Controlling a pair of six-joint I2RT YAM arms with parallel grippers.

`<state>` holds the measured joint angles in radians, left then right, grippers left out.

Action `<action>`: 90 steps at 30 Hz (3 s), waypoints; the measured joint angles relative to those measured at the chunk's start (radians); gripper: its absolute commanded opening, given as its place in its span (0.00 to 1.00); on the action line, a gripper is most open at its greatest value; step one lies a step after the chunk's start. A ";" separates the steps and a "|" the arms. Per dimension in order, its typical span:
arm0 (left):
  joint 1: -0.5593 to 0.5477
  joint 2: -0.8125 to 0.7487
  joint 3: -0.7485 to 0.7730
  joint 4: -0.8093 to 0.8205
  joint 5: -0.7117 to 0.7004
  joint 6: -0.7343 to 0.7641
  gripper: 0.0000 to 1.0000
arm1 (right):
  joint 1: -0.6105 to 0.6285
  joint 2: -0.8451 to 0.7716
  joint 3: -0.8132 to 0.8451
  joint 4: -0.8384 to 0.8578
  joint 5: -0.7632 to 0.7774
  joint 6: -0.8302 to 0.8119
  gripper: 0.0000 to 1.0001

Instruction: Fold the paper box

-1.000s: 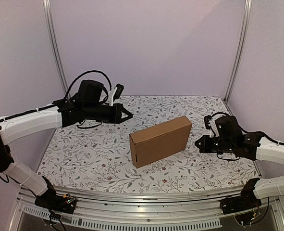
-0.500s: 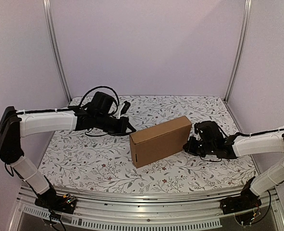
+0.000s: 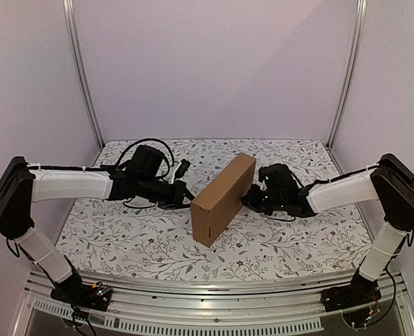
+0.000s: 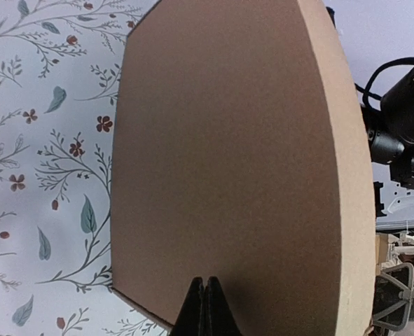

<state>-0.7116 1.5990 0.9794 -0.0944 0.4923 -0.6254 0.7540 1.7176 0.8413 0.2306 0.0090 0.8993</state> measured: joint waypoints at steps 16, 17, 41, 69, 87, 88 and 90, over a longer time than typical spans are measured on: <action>-0.006 -0.058 -0.065 0.046 -0.007 -0.040 0.00 | 0.043 0.208 0.226 0.010 -0.092 -0.018 0.00; -0.006 -0.061 -0.065 0.041 -0.013 -0.037 0.00 | 0.043 0.208 0.226 0.005 -0.093 -0.027 0.00; -0.006 -0.039 0.085 -0.105 -0.115 0.030 0.00 | 0.056 0.238 0.179 -0.050 -0.254 -0.151 0.00; -0.068 0.046 0.168 -0.059 -0.060 -0.007 0.00 | 0.022 0.283 0.128 0.061 -0.273 -0.140 0.00; -0.041 -0.026 0.166 -0.183 -0.206 0.063 0.23 | -0.009 0.148 -0.005 0.013 -0.175 -0.197 0.06; -0.038 -0.044 0.164 -0.192 -0.223 0.069 0.30 | -0.009 0.139 -0.005 -0.005 -0.170 -0.204 0.08; -0.030 -0.088 0.148 -0.202 -0.264 0.077 0.39 | -0.010 0.117 -0.005 -0.045 -0.148 -0.221 0.12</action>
<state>-0.7418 1.5108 1.1278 -0.2962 0.2283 -0.5488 0.7444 1.8347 0.8364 0.1852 -0.1390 0.6785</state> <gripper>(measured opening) 0.274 0.076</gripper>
